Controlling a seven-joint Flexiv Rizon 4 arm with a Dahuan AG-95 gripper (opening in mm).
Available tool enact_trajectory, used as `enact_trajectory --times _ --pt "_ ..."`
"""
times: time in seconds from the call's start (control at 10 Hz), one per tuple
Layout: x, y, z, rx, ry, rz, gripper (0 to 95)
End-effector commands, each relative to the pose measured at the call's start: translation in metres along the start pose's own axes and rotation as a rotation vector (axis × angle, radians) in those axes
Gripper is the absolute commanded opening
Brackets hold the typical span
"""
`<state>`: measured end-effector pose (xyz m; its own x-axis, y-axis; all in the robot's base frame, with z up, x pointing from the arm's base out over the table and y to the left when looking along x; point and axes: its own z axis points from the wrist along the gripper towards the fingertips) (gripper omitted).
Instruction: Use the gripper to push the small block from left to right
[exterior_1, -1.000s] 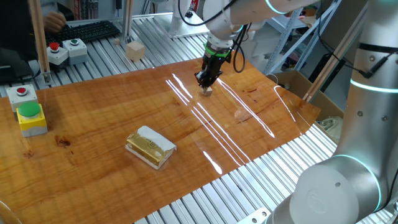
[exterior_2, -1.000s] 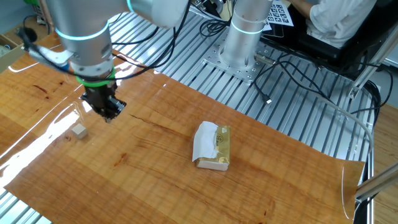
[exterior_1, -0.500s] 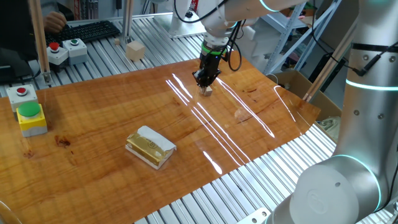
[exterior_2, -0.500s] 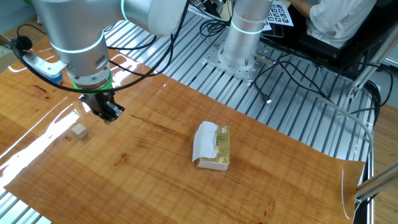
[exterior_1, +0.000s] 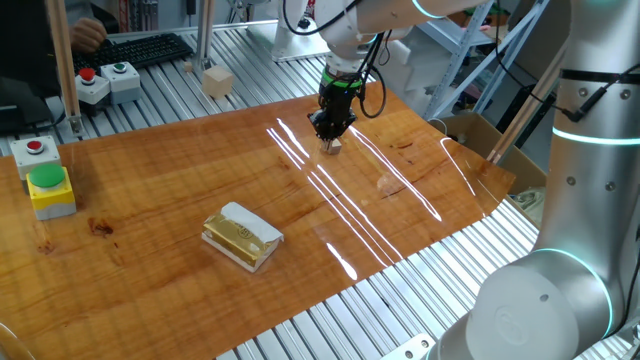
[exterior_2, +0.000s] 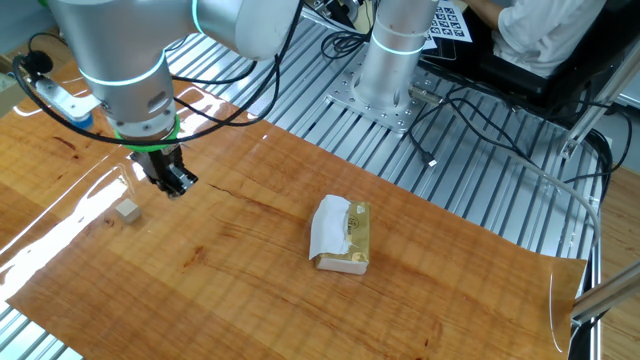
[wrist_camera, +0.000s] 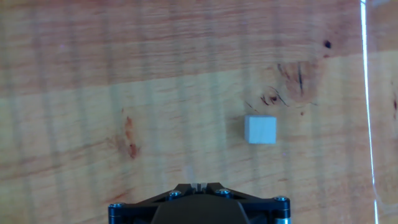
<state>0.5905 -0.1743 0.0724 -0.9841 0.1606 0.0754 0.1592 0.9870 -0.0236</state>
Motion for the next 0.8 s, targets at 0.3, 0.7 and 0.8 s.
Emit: enact_trajectory --times 0.3,0.7,0.8 --pt "-0.001 0.000 0.000 0.031 0.017 -0.036 0.0" --pt "-0.018 -0.036 0.006 0.032 0.003 -0.139 0.0" --pt "-0.023 -0.043 0.008 0.038 -0.004 -0.155 0.0"
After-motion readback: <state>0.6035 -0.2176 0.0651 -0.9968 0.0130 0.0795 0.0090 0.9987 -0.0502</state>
